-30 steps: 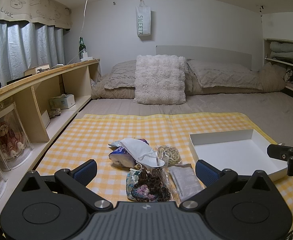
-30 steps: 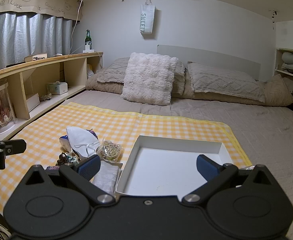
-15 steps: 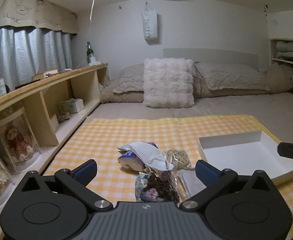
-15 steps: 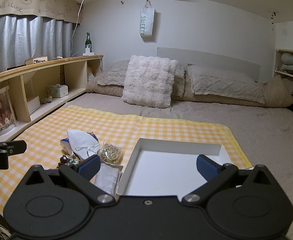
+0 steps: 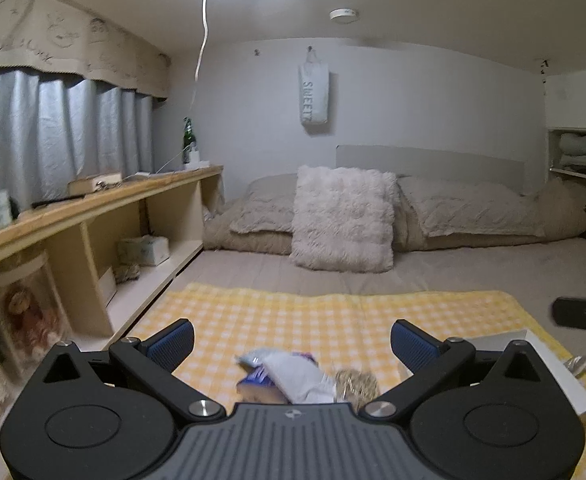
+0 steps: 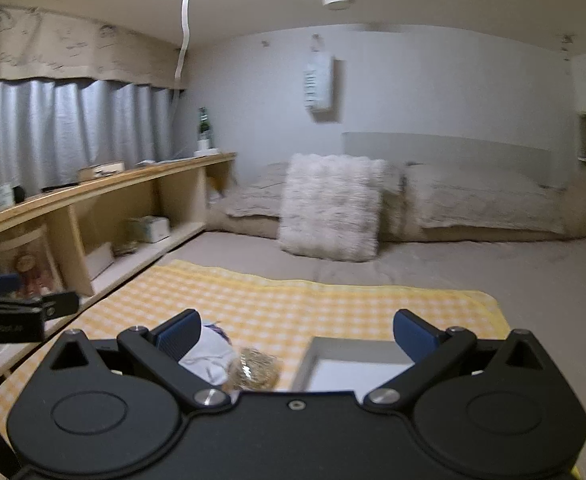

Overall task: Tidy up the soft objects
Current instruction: 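Grasp the crocheted pouch with the left tool while the right tool grasps the bagged brown item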

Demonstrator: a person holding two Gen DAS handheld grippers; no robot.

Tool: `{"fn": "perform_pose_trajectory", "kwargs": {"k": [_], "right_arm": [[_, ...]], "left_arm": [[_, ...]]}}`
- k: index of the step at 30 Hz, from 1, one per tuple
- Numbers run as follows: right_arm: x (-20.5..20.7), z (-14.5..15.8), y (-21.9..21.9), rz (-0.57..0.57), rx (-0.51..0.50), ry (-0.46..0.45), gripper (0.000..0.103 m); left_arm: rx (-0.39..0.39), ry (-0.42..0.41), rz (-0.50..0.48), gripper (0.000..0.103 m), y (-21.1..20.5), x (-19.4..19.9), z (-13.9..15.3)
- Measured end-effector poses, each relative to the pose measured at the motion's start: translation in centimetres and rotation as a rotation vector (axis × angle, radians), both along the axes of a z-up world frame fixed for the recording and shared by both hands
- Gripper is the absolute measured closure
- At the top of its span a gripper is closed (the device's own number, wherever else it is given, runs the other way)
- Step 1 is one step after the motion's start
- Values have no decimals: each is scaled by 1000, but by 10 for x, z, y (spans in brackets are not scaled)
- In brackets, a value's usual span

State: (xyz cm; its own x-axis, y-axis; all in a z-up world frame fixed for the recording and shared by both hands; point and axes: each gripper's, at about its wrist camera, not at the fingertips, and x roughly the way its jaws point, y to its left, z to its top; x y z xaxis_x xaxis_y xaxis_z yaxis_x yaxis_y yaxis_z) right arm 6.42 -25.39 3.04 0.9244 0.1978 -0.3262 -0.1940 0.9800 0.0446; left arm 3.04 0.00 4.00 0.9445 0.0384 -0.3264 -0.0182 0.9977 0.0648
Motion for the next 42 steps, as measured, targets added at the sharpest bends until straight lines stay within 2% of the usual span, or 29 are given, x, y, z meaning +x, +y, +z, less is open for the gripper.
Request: {"fn": "perform_pose_trajectory", "kwargs": {"k": [5, 9, 11, 14, 17, 20, 22, 24, 26, 30, 35, 39, 42], "right_arm": [[38, 10, 16, 44, -12, -31, 0], [73, 5, 23, 44, -1, 16, 0], [92, -1, 26, 45, -9, 72, 0], [113, -16, 28, 62, 8, 142, 0], [134, -34, 25, 102, 108, 249, 0], [155, -57, 29, 121, 168, 368, 1], [167, -73, 38, 134, 182, 420, 12], [180, -91, 48, 160, 211, 479, 19], [190, -111, 58, 186, 234, 556, 27], [203, -147, 88, 254, 229, 711, 34], [220, -175, 110, 235, 175, 807, 42], [233, -195, 116, 222, 197, 879, 59], [238, -202, 122, 245, 168, 901, 70]], "left_arm": [[35, 17, -24, 0, -7, 31, 9], [61, 82, -23, 0, -8, 60, -5], [77, 150, -53, 0, -7, 72, -20], [62, 274, -168, 2, 0, 86, -45], [44, 419, -229, 8, 2, 101, -72], [84, 501, -271, 13, 4, 108, -96], [105, 528, -275, 20, 2, 110, -108], [107, 553, -286, 28, 2, 114, -116], [132, 584, -299, 30, -1, 119, -125], [159, 631, -323, 32, -6, 136, -135], [188, 693, -330, 48, -3, 148, -151], [163, 752, -338, 55, 3, 157, -162], [168, 778, -357, 57, 4, 158, -168]]}}
